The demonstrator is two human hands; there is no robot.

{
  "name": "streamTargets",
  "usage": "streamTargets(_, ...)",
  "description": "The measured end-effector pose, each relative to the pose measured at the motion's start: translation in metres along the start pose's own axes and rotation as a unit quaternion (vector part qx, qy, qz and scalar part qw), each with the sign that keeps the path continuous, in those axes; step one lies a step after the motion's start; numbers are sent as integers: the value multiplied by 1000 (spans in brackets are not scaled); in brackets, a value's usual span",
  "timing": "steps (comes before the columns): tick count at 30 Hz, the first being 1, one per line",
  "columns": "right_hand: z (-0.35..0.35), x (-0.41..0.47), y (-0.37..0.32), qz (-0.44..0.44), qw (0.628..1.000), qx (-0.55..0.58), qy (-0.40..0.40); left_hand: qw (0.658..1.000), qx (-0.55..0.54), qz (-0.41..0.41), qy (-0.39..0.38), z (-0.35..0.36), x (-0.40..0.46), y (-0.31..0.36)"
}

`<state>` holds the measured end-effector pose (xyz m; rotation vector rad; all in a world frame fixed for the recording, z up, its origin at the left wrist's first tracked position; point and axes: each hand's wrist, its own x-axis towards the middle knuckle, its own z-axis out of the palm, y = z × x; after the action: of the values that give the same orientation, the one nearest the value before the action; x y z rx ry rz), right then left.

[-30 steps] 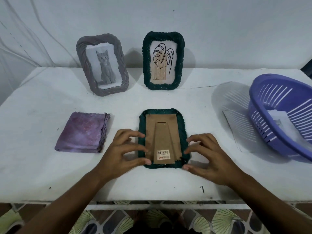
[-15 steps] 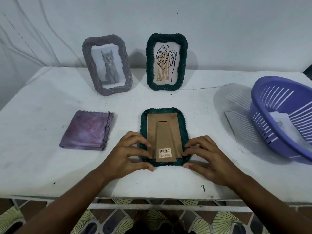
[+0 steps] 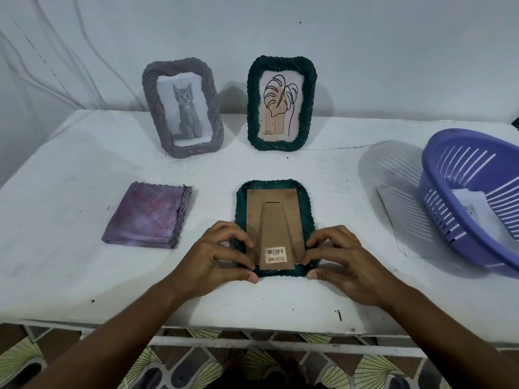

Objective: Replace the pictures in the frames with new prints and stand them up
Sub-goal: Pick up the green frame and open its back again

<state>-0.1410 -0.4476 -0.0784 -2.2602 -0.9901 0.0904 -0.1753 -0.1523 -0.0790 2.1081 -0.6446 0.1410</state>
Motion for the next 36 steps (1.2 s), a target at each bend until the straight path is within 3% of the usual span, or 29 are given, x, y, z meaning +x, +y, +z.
streamTargets(19, 2, 2, -3, -41, 999, -27, -2, 998, -14, -61, -16, -2, 1, 3)
streamTargets(23, -3, 1, -3, 2, 999, 31, -22, 996, -22, -78, -36, -7, 3, 4)
streamTargets(25, -10, 7, -3, 34, 997, 65, -16, 996, -32, -88, -11, -7, 7, 9)
streamTargets(29, -14, 35, 9, 69, 995, -20, 74, 980, 102, -137, 106, 10, 32, 24)
streamTargets(33, -5, 51, 19, 118, 982, -68, 128, 937, 240, -243, 71, 33, 62, 41)
streamTargets(36, 1, 51, 21, 109, 979, -83, 152, 915, 289, -271, 73, 44, 75, 44)
